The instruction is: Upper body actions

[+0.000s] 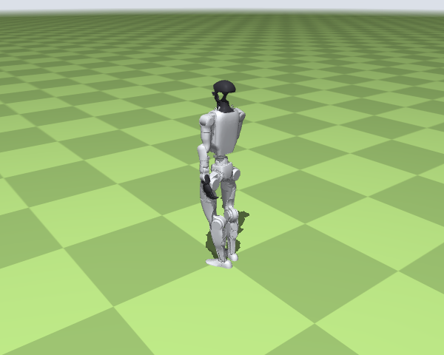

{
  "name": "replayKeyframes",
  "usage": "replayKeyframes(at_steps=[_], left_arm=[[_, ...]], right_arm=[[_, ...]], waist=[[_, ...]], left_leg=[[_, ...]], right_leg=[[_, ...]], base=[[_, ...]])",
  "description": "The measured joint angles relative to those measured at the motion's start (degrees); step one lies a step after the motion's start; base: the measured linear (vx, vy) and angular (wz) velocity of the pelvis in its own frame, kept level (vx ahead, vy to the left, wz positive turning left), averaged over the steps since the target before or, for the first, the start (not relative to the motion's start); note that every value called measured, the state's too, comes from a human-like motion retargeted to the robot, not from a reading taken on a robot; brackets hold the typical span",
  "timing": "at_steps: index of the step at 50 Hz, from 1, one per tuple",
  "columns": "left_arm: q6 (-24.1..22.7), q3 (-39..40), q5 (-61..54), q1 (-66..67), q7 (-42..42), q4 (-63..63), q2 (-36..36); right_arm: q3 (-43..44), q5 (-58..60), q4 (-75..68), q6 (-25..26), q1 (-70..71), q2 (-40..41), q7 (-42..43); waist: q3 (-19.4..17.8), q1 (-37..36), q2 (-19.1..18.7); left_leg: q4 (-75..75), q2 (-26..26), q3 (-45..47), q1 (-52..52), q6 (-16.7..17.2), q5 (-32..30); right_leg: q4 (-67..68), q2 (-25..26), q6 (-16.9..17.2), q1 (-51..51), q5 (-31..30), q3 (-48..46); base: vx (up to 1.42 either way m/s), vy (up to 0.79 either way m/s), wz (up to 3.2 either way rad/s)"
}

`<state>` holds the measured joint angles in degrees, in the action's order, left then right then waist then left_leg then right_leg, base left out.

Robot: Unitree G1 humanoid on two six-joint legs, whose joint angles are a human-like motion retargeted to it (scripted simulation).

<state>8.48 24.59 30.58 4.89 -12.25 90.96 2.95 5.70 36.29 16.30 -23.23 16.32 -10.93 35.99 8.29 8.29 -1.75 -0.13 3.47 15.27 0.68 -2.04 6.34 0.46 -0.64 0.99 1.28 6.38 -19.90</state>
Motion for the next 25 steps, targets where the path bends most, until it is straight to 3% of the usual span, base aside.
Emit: replayKeyframes(at_steps=[10, 16, 25], left_arm=[[-0.15, 0.84, -0.33, 0.57, 0.37, -0.50, -0.07], [-0.33, 1.58, -1.62, 1.05, 0.61, -0.05, -0.11], [-0.58, 1.15, -0.60, 0.53, 0.19, -0.68, -0.08]], right_arm=[[-4.51, 16.47, 1.08, 7.09, 4.23, -3.61, -8.24], [-4.61, 23.32, -10.34, 12.91, 10.31, -3.76, -16.85], [-4.29, 20.70, -12.14, 10.29, 9.30, -2.63, -11.91]], waist=[[0.39, -0.07, 0.54], [0.98, 2.16, 0.38], [-0.10, 1.56, 0.57]], left_leg=[[0.04, 0.58, -2.02, 0.01, -0.31, -0.23], [0.11, 0.97, -4.28, -0.18, -0.50, -0.34], [0.04, 1.29, -5.07, -0.19, -0.73, -0.69]], right_leg=[[-0.18, -0.37, 0.23, -0.85, 0.43, -2.07], [-0.20, -0.71, 0.46, -1.12, 0.73, -4.35], [-0.34, -0.83, 0.56, -1.67, 0.85, -5.33]], base=[[0.01, 0.00, 0.16], [-0.01, 0.01, 0.34], [0.00, 0.00, 0.04]])
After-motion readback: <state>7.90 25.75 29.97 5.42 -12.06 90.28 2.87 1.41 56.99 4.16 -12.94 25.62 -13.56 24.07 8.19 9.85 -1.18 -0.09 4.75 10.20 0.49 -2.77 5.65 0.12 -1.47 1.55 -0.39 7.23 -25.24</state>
